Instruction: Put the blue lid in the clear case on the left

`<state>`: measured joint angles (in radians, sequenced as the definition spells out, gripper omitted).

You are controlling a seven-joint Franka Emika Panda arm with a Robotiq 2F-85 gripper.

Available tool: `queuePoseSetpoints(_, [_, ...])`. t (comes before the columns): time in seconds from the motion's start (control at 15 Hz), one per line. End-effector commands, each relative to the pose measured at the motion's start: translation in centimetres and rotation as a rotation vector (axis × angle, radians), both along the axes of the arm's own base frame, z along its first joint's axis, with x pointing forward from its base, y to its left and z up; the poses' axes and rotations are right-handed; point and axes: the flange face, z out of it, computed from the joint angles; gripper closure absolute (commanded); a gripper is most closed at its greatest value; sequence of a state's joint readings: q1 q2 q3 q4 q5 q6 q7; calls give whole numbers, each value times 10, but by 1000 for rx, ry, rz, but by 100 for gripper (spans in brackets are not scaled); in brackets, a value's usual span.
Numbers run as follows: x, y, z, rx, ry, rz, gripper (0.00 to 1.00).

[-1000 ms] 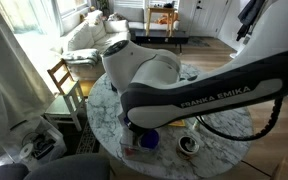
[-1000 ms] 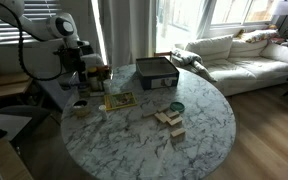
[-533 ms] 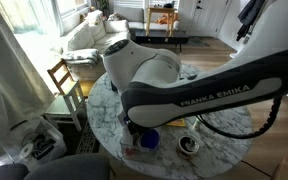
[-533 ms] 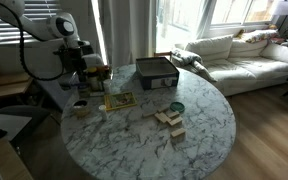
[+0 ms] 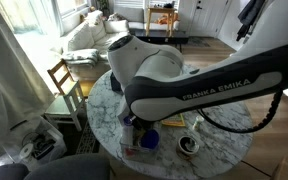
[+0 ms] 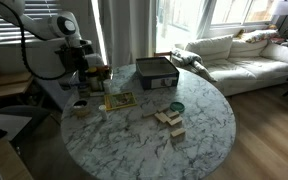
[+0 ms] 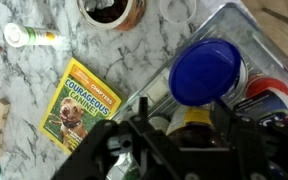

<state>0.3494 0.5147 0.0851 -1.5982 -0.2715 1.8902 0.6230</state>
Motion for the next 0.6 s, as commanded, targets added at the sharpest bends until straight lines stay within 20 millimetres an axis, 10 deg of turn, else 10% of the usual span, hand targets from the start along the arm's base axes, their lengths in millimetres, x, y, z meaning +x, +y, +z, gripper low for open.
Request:
queuePoseSetpoints(0.0, [-4,-10,1,20,21,28,64])
queuePoseSetpoints(0.27, [-5,-10,-4,57,50,57,95])
queuePoseSetpoints(0.53, [-8,-10,-15,61,77,81,100])
